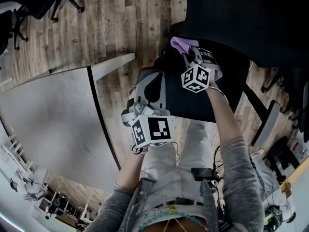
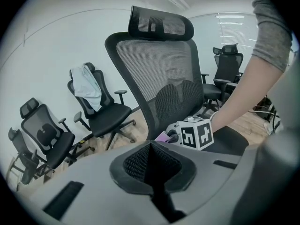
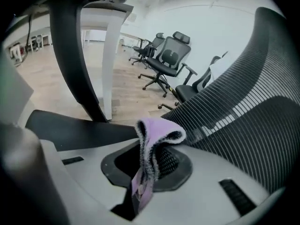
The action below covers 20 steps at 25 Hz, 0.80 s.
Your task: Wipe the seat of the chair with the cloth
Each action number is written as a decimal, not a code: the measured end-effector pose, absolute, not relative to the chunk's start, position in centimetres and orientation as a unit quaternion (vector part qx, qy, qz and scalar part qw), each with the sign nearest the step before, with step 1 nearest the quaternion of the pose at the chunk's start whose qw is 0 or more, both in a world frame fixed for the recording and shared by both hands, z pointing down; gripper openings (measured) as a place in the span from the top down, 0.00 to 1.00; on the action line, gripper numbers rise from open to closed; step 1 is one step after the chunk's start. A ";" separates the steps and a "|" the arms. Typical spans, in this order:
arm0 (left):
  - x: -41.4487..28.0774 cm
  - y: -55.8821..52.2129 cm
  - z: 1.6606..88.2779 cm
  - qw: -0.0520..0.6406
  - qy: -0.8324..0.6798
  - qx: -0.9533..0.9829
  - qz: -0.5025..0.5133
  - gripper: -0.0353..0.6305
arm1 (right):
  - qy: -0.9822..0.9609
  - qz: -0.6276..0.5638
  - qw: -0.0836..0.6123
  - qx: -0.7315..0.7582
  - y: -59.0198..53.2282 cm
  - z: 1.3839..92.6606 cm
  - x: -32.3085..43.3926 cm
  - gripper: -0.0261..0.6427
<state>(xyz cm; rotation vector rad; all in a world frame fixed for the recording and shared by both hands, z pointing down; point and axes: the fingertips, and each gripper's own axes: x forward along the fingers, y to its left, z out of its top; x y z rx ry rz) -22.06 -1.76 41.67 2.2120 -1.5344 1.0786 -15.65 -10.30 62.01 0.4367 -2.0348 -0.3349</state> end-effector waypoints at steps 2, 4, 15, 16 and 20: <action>-22.0 -1.6 41.6 0.121 -0.527 0.756 0.369 0.95 | -0.830 -0.158 0.505 0.174 -10.2 62.6 -15.8 0.89; -22.0 -1.6 41.6 0.121 -0.527 0.756 0.369 0.95 | -0.820 -0.174 0.518 0.167 -10.3 63.3 -15.9 0.89; -21.6 -2.2 41.5 0.119 -0.525 0.755 0.375 0.95 | -0.785 -0.156 0.584 0.136 -10.4 67.9 -15.5 0.89; -21.6 -2.3 41.4 0.119 -0.525 0.755 0.375 0.95 | -0.781 -0.160 0.589 0.134 -10.5 68.1 -15.5 0.89; -21.9 -2.4 41.2 0.121 -0.526 0.755 0.372 0.95 | -0.778 -0.149 0.596 0.129 -10.5 68.7 -15.8 0.89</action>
